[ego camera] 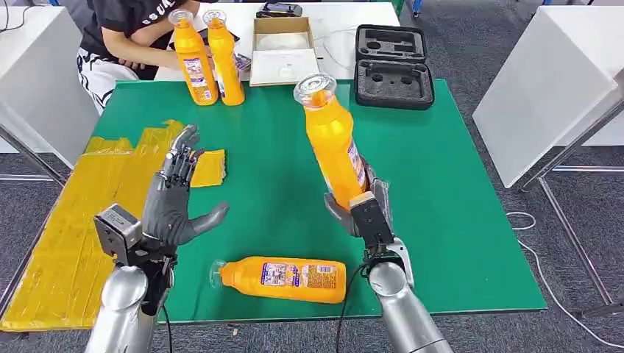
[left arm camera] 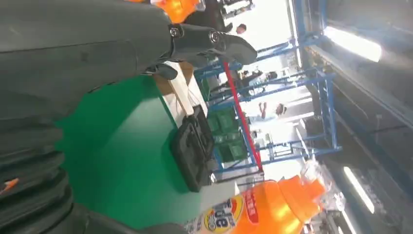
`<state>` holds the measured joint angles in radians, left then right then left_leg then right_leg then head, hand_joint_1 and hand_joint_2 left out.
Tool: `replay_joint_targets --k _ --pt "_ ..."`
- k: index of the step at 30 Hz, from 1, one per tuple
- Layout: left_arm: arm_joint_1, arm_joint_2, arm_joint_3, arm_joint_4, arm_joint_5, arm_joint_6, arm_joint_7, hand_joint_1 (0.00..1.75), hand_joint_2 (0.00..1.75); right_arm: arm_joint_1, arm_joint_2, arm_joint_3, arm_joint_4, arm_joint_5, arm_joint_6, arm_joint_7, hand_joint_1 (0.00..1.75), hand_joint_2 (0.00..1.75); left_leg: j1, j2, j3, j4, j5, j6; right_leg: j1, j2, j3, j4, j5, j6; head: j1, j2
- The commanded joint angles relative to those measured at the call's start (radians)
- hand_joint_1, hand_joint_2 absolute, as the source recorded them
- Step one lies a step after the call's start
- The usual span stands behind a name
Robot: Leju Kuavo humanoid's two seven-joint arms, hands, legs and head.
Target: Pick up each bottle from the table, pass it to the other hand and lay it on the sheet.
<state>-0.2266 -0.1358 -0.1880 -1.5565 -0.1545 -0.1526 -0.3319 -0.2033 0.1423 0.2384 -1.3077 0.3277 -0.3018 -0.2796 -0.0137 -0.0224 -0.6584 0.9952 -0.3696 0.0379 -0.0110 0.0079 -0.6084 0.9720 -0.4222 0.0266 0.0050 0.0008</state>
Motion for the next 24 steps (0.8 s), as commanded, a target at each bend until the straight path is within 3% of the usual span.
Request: replay_joint_targets --k 1,10,12,14,21,24 --pt "-0.064 0.025 -0.061 0.104 0.012 0.003 0.013 0.00 1.75 -0.053 0.002 0.100 0.090 0.021 0.025 -0.004 1.75 1.75 0.001 0.002 0.006 0.000 -0.003 -0.003 0.001 0.000 0.007 -0.001 -0.002 -0.001 0.000 0.000" --pt "-0.070 0.041 -0.087 0.115 0.033 0.007 0.009 0.00 1.75 -0.110 0.004 0.210 0.171 0.074 0.029 -0.009 1.75 1.75 0.001 0.003 0.006 0.001 -0.003 -0.003 0.001 0.001 0.007 0.000 -0.002 -0.001 0.000 0.000" --pt "-0.073 0.042 -0.087 0.117 0.036 0.007 0.008 0.00 1.75 -0.112 0.003 0.216 0.175 0.074 0.031 -0.009 1.75 1.75 0.001 0.002 0.003 0.000 -0.001 -0.002 0.001 0.000 0.004 -0.001 -0.001 -0.001 0.000 0.000" --pt "-0.073 0.042 -0.087 0.117 0.036 0.007 0.008 0.00 1.75 -0.112 0.003 0.216 0.175 0.074 0.031 -0.009 1.75 1.75 0.002 0.004 0.009 0.001 -0.004 -0.004 0.002 0.000 0.010 0.000 -0.003 -0.002 0.000 0.000" --pt "-0.073 0.042 -0.087 0.117 0.036 0.007 0.008 0.00 1.75 -0.112 0.003 0.216 0.175 0.074 0.031 -0.009 1.75 1.75 0.000 0.001 0.002 -0.001 0.000 -0.001 0.000 0.000 0.002 -0.001 0.000 0.000 0.000 0.000" --pt "-0.077 0.048 -0.091 0.119 0.046 0.011 0.008 0.00 1.75 -0.121 -0.002 0.260 0.188 0.099 0.036 -0.017 1.75 1.75 0.001 0.002 0.007 0.000 -0.003 -0.003 0.001 0.000 0.007 0.000 -0.002 -0.001 0.000 0.000"
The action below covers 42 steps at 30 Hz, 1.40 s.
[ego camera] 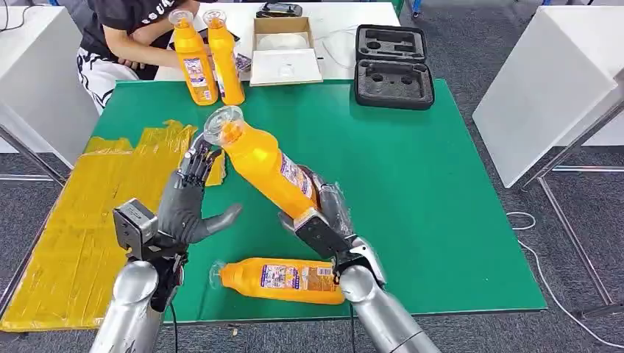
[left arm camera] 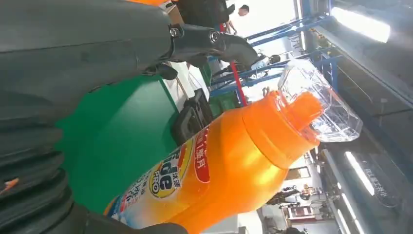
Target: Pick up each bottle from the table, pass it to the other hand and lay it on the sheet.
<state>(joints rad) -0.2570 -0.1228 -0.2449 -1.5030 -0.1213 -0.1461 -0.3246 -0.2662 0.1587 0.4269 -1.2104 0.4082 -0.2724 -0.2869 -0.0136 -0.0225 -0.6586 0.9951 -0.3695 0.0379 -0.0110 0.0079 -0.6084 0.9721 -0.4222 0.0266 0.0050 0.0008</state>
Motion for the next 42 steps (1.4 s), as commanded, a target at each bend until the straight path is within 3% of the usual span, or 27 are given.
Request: replay_joint_targets --k 1,19,25,29,30,32,35,36,37,38,42 --pt "-0.047 0.035 -0.034 0.066 0.015 0.006 0.001 0.00 1.75 -0.059 -0.016 0.078 0.094 0.019 0.008 -0.010 1.75 1.75 0.001 0.001 0.005 0.000 -0.002 -0.003 0.001 0.000 0.005 -0.001 -0.001 -0.001 0.000 0.000" --pt "-0.052 0.031 -0.022 0.075 0.123 -0.042 0.022 0.00 1.75 -0.139 0.004 0.294 0.168 0.221 -0.060 -0.035 1.75 1.75 0.001 0.003 0.005 0.000 -0.002 -0.003 0.001 0.001 0.005 0.000 -0.002 -0.001 0.000 0.000" --pt "-0.055 0.033 -0.020 0.078 0.125 -0.044 0.023 0.00 1.75 -0.142 0.007 0.295 0.169 0.221 -0.060 -0.034 1.75 1.75 0.002 0.003 0.009 0.001 -0.005 -0.005 0.002 0.000 0.010 0.000 -0.004 -0.002 0.000 0.000" --pt "-0.055 0.032 -0.020 0.079 0.125 -0.043 0.023 0.00 1.75 -0.143 0.005 0.295 0.171 0.221 -0.060 -0.034 1.75 1.75 0.001 0.001 0.004 0.000 -0.002 -0.002 0.001 0.000 0.005 -0.001 -0.002 -0.001 0.000 0.000" --pt "-0.055 0.032 -0.020 0.079 0.125 -0.043 0.023 0.00 1.75 -0.143 0.005 0.295 0.171 0.221 -0.060 -0.034 1.75 1.75 0.002 0.003 0.010 0.002 -0.005 -0.005 0.002 -0.001 0.012 0.000 -0.005 -0.002 0.000 0.000" --pt "-0.056 0.032 -0.019 0.082 0.133 -0.048 0.025 0.00 1.75 -0.145 0.006 0.298 0.176 0.228 -0.068 -0.034 1.75 1.75 0.001 0.001 0.003 0.000 -0.001 -0.002 0.001 -0.001 0.004 -0.001 -0.001 -0.001 0.000 0.000" --pt "-0.057 0.031 -0.011 0.086 0.142 -0.045 0.024 0.00 1.75 -0.150 0.010 0.303 0.185 0.239 -0.074 -0.029 1.75 1.75 0.001 0.001 0.004 0.000 -0.002 -0.002 0.001 0.000 0.005 -0.001 -0.001 -0.001 0.000 0.000" --pt "-0.056 0.026 -0.002 0.084 0.149 -0.038 0.019 0.07 1.75 -0.151 0.011 0.304 0.188 0.239 -0.073 -0.028 1.75 1.75 0.001 0.001 0.003 0.000 -0.001 -0.002 0.001 0.000 0.003 0.000 -0.001 -0.001 0.000 0.000" --pt "-0.053 0.013 0.017 0.077 0.167 -0.019 0.003 1.68 1.75 -0.151 0.011 0.304 0.191 0.239 -0.074 -0.027 1.75 1.75 0.001 0.002 0.005 0.000 -0.002 -0.003 0.001 0.000 0.006 0.000 -0.002 -0.001 0.000 0.000" --pt "-0.051 0.009 0.026 0.070 0.193 -0.022 -0.004 1.75 1.75 -0.151 0.011 0.305 0.193 0.239 -0.073 -0.027 1.75 1.75 0.001 0.001 0.004 0.000 -0.002 -0.002 0.001 0.000 0.004 -0.001 -0.001 -0.001 0.000 0.000" --pt "-0.050 0.018 0.024 0.058 0.211 -0.019 -0.003 1.75 1.75 -0.151 0.011 0.301 0.194 0.237 -0.073 -0.026 1.75 1.75 0.002 0.002 0.007 0.001 -0.003 -0.004 0.002 -0.001 0.008 0.000 -0.003 -0.001 0.000 0.000"
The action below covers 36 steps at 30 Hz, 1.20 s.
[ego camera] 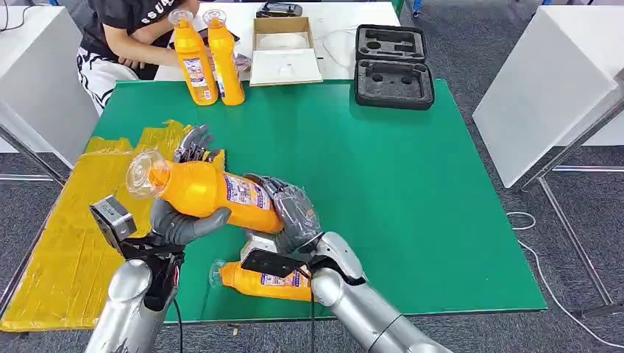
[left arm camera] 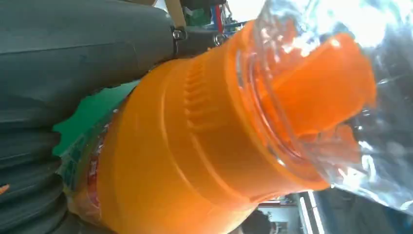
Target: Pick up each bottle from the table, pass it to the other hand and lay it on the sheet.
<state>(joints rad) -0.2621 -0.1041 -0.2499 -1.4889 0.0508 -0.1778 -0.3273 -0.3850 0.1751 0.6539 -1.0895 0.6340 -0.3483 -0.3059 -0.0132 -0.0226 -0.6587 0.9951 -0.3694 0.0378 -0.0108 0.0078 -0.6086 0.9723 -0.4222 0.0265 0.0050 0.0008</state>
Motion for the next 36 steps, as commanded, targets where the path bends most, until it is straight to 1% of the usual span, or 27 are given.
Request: replay_joint_targets --k 1,2,3,4,6,8,9,11,13,15,16,17,18,19,20,21,22,23,24,25,27,28,30,31,33,34,36 --pt "-0.046 0.000 0.027 0.045 0.040 0.014 0.000 1.75 1.75 -0.032 -0.005 0.072 0.071 0.011 0.004 -0.007 1.75 1.75 0.001 0.001 0.006 0.001 -0.003 -0.003 0.002 -0.001 0.007 -0.001 -0.002 -0.001 0.000 0.000" --pt "-0.046 0.000 0.026 0.046 0.041 0.014 0.000 1.75 1.75 -0.032 -0.005 0.071 0.071 0.011 0.005 -0.007 1.75 1.75 0.001 0.000 0.003 0.000 -0.001 -0.002 0.001 -0.001 0.004 -0.001 -0.001 -0.001 0.000 0.000" --pt "-0.046 0.000 0.026 0.046 0.041 0.014 0.000 1.75 1.75 -0.032 -0.005 0.071 0.071 0.011 0.005 -0.007 1.75 1.75 0.001 0.001 0.006 0.001 -0.003 -0.003 0.001 -0.001 0.007 -0.001 -0.003 -0.001 0.000 0.000" --pt "-0.045 -0.001 0.024 0.049 0.042 0.015 0.000 1.75 1.75 -0.032 -0.006 0.071 0.069 0.011 0.007 -0.007 1.75 1.75 0.001 0.001 0.004 0.000 -0.002 -0.002 0.001 -0.001 0.005 -0.001 -0.002 -0.001 0.000 0.000" --pt "-0.045 -0.001 0.022 0.049 0.045 0.020 0.000 1.75 1.75 -0.032 -0.006 0.069 0.066 0.011 0.007 -0.006 1.75 1.75 0.002 0.002 0.009 0.002 -0.005 -0.004 0.002 -0.001 0.010 0.000 -0.004 -0.001 0.000 0.000" --pt "-0.042 0.000 0.023 0.043 0.049 0.024 0.000 1.75 1.75 -0.030 -0.007 0.067 0.062 0.012 0.007 -0.006 1.75 1.75 0.002 0.002 0.008 0.001 -0.004 -0.004 0.002 -0.001 0.009 0.000 -0.003 -0.001 0.000 0.000" --pt "-0.042 0.001 0.023 0.042 0.050 0.024 0.000 1.75 1.75 -0.030 -0.007 0.067 0.061 0.012 0.007 -0.006 1.75 1.75 0.001 0.001 0.004 0.000 -0.002 -0.002 0.001 -0.001 0.005 -0.001 -0.001 -0.001 0.000 0.000" --pt "-0.041 0.001 0.025 0.040 0.052 0.026 0.000 1.75 1.75 -0.028 -0.008 0.064 0.058 0.012 0.006 -0.006 1.75 1.75 0.001 0.000 0.003 0.000 -0.001 -0.002 0.001 -0.001 0.004 -0.001 -0.001 -0.001 0.000 0.000" --pt "-0.042 0.001 0.026 0.042 0.053 0.027 0.000 1.75 1.75 -0.026 -0.009 0.062 0.056 0.013 0.004 -0.005 1.75 1.75 0.001 0.001 0.007 0.001 -0.004 -0.004 0.002 -0.001 0.009 0.000 -0.003 -0.001 0.000 0.000" --pt "-0.044 0.002 0.025 0.045 0.055 0.029 -0.002 1.75 1.75 -0.024 -0.011 0.057 0.050 0.015 0.000 -0.005 1.75 1.75 0.001 0.000 0.004 0.000 -0.001 -0.002 0.001 -0.001 0.004 -0.001 -0.001 -0.001 0.000 0.000" --pt "-0.045 0.002 0.025 0.045 0.056 0.029 -0.002 1.75 1.75 -0.022 -0.011 0.055 0.047 0.015 -0.002 -0.005 1.75 1.75 0.002 0.001 0.007 0.001 -0.003 -0.003 0.002 -0.002 0.008 0.000 -0.003 -0.001 0.000 0.000" --pt "-0.045 0.001 0.027 0.042 0.057 0.033 -0.005 1.75 1.75 -0.020 -0.013 0.050 0.040 0.016 -0.008 -0.005 1.61 1.75 0.001 0.000 0.004 0.000 -0.001 -0.002 0.001 -0.001 0.005 -0.001 -0.002 -0.001 0.000 0.000" --pt "-0.045 0.001 0.027 0.042 0.057 0.033 -0.005 1.75 1.75 -0.020 -0.013 0.050 0.040 0.016 -0.008 -0.005 1.61 1.75 0.001 0.000 0.007 0.001 -0.003 -0.003 0.002 -0.002 0.008 0.000 -0.003 -0.001 0.000 0.000" --pt "-0.045 0.001 0.027 0.042 0.057 0.033 -0.005 1.75 1.75 -0.020 -0.013 0.050 0.040 0.016 -0.008 -0.005 1.61 1.75 0.001 0.000 0.004 0.000 -0.002 -0.003 0.001 -0.001 0.005 0.000 -0.002 -0.001 0.000 0.000" --pt "-0.044 0.001 0.030 0.036 0.057 0.035 -0.006 1.75 1.75 -0.020 -0.017 0.048 0.032 0.016 -0.008 -0.005 0.91 1.75 0.001 0.000 0.004 0.000 -0.001 -0.002 0.001 -0.001 0.005 -0.001 -0.002 -0.001 0.000 0.000" --pt "-0.043 0.001 0.035 0.031 0.058 0.040 -0.008 1.75 1.75 -0.015 -0.018 0.042 0.020 0.015 -0.012 -0.005 0.00 1.75 0.002 0.001 0.010 0.002 -0.005 -0.005 0.002 -0.002 0.012 0.000 -0.005 -0.002 0.000 0.000" --pt "-0.041 0.001 0.042 0.025 0.059 0.047 -0.010 1.75 1.75 -0.009 -0.018 0.034 0.006 0.001 -0.008 -0.006 0.00 1.75 0.001 0.000 0.004 0.000 -0.001 -0.002 0.001 -0.001 0.005 -0.001 -0.002 -0.001 0.000 0.000" --pt "-0.039 0.003 0.053 0.014 0.058 0.059 -0.013 1.75 1.75 0.004 -0.022 0.017 -0.031 -0.058 0.035 -0.022 0.00 1.75 0.001 0.000 0.006 0.001 -0.003 -0.003 0.002 -0.002 0.007 0.000 -0.003 -0.001 0.000 0.000" --pt "-0.037 0.005 0.060 0.007 0.058 0.064 -0.015 1.75 1.75 0.009 -0.025 0.013 -0.050 -0.081 0.053 -0.028 0.00 1.75 0.001 0.000 0.004 0.000 -0.002 -0.002 0.001 -0.002 0.005 0.000 -0.002 -0.001 0.000 0.000" --pt "-0.035 0.009 0.075 -0.009 0.049 0.081 -0.020 1.75 1.75 0.021 -0.040 0.003 -0.101 -0.117 0.074 -0.038 0.00 1.75 0.002 0.001 0.007 0.002 -0.004 -0.004 0.002 -0.002 0.008 0.000 -0.004 -0.001 0.000 0.000" --pt "-0.033 0.011 0.094 -0.024 0.015 0.118 -0.023 1.75 1.75 0.039 -0.057 -0.008 -0.170 -0.163 0.098 -0.049 0.00 1.75 0.001 0.000 0.002 0.001 -0.001 -0.002 0.001 -0.002 0.002 0.000 -0.001 -0.001 0.000 0.000" --pt "-0.032 0.013 0.098 -0.027 0.017 0.117 -0.024 1.75 1.75 0.042 -0.062 -0.009 -0.186 -0.167 0.101 -0.048 0.00 1.75 0.001 0.000 0.005 0.002 -0.003 -0.003 0.001 -0.003 0.006 0.001 -0.004 -0.001 0.000 0.000" --pt "-0.032 0.013 0.098 -0.027 0.017 0.117 -0.024 1.75 1.75 0.042 -0.062 -0.009 -0.186 -0.167 0.101 -0.048 0.00 1.75 0.001 0.000 0.002 0.000 -0.001 -0.002 0.001 -0.001 0.002 0.000 -0.001 0.000 0.000 0.000" --pt "-0.032 0.013 0.098 -0.027 0.017 0.117 -0.024 1.75 1.75 0.042 -0.062 -0.009 -0.186 -0.167 0.101 -0.048 0.00 1.75 0.001 0.001 0.004 0.001 -0.003 -0.003 0.001 -0.001 0.005 0.000 -0.002 -0.001 0.000 0.000" --pt "-0.030 0.012 0.113 -0.030 -0.019 0.160 -0.030 1.75 1.75 0.058 -0.073 -0.018 -0.234 -0.221 0.119 -0.072 0.00 1.75 0.001 0.001 0.006 0.002 -0.003 -0.003 0.002 -0.002 0.007 0.000 -0.003 -0.001 0.000 0.000" --pt "-0.029 0.014 0.122 -0.032 -0.036 0.180 -0.033 1.75 1.75 0.065 -0.082 -0.021 -0.263 -0.267 0.153 -0.080 0.00 1.75 0.001 0.000 0.003 0.001 -0.001 -0.002 0.001 -0.002 0.003 0.000 -0.002 -0.001 0.000 0.000" --pt "-0.029 0.023 0.142 -0.035 -0.072 0.218 -0.039 1.75 1.75 0.080 -0.110 -0.028 -0.331 -0.328 0.203 -0.089 0.00 1.75 0.002 0.000 0.007 0.003 -0.005 -0.004 0.002 -0.003 0.008 0.001 -0.004 -0.001 0.000 0.000"
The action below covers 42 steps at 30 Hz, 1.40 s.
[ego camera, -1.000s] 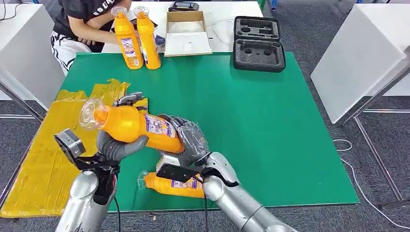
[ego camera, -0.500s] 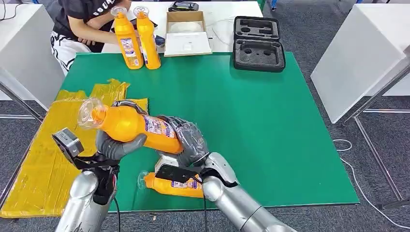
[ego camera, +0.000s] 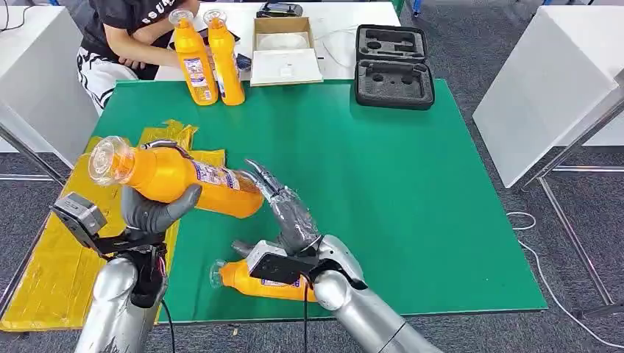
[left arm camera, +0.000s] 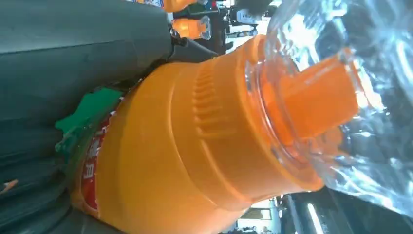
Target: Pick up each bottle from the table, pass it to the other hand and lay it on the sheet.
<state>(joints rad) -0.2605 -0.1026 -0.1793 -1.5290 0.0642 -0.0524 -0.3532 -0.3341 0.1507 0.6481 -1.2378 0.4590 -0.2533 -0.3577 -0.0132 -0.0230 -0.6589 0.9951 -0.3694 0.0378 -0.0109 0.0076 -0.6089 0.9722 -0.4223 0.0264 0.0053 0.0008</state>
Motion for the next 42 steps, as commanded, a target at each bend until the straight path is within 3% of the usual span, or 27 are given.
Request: replay_joint_targets --k 1,6,7,10,20,27,33,35,37,42 --pt "-0.034 0.026 0.085 0.010 -0.122 0.128 -0.015 1.75 1.75 0.042 -0.107 -0.036 -0.236 -0.199 0.148 -0.036 0.00 1.75 0.000 0.001 0.002 0.000 -0.001 -0.002 0.000 -0.001 0.003 0.000 -0.001 0.000 0.000 0.000" --pt "-0.060 0.030 0.127 0.047 -0.325 0.306 -0.014 1.75 1.75 0.085 -0.131 -0.103 -0.332 -0.266 0.214 -0.033 0.00 1.75 0.001 -0.002 0.006 0.002 -0.003 -0.003 0.002 -0.004 0.008 0.000 -0.004 -0.001 0.000 0.000" --pt "-0.080 0.032 0.136 0.075 -0.439 0.400 -0.001 1.75 1.75 0.083 -0.131 -0.119 -0.345 -0.265 0.218 -0.034 0.00 1.75 0.000 -0.001 0.003 0.001 -0.001 -0.002 0.001 -0.003 0.004 0.000 -0.002 -0.001 0.000 0.000" --pt "-0.126 0.028 0.139 0.155 -0.621 0.503 0.040 1.75 1.75 0.060 -0.118 -0.153 -0.357 -0.251 0.216 0.009 0.00 1.75 0.001 -0.001 0.004 0.002 -0.002 -0.003 0.001 -0.003 0.006 0.001 -0.003 -0.001 0.000 0.000" --pt "-0.120 0.024 0.138 0.163 -0.627 0.506 0.036 1.75 1.75 0.067 -0.115 -0.155 -0.361 -0.248 0.216 0.013 0.00 1.75 0.001 0.000 0.004 0.000 -0.001 -0.002 0.001 -0.002 0.005 0.000 -0.001 0.000 0.000 0.000" --pt "-0.104 0.060 0.128 0.234 -1.096 0.568 0.177 1.73 1.75 0.152 -0.126 -0.181 -0.429 -0.162 0.225 0.079 0.00 1.75 0.001 0.000 0.007 -0.001 -0.002 -0.003 0.001 -0.002 0.008 -0.001 -0.002 -0.001 0.000 0.000" --pt "-0.164 0.082 0.071 0.446 -1.429 0.427 0.277 1.62 1.75 0.165 -0.113 -0.222 -0.464 -0.145 0.266 0.117 0.00 1.75 0.000 -0.001 0.004 -0.001 -0.001 -0.002 0.000 -0.003 0.005 -0.001 -0.001 -0.001 0.000 0.000" --pt "-0.186 0.083 0.055 0.544 -1.413 0.351 0.231 1.41 1.75 0.160 -0.109 -0.228 -0.457 -0.159 0.292 0.114 0.00 1.75 0.000 -0.001 0.005 -0.001 -0.001 -0.002 0.000 -0.003 0.006 -0.001 -0.002 -0.001 0.000 0.000" --pt "-0.203 0.097 0.032 0.616 -1.543 0.357 0.327 1.48 1.75 0.150 -0.101 -0.226 -0.451 -0.159 0.310 0.114 0.00 1.75 0.001 -0.001 0.007 0.000 -0.001 -0.003 0.001 -0.003 0.007 -0.001 -0.002 -0.001 0.000 0.000" --pt "-0.217 0.087 0.066 0.688 -1.541 0.374 0.324 1.55 1.75 0.134 -0.091 -0.213 -0.439 -0.145 0.320 0.123 0.00 1.75 0.000 0.002 0.006 0.000 -0.002 -0.003 0.000 -0.001 0.006 0.000 -0.002 -0.001 0.000 0.000"
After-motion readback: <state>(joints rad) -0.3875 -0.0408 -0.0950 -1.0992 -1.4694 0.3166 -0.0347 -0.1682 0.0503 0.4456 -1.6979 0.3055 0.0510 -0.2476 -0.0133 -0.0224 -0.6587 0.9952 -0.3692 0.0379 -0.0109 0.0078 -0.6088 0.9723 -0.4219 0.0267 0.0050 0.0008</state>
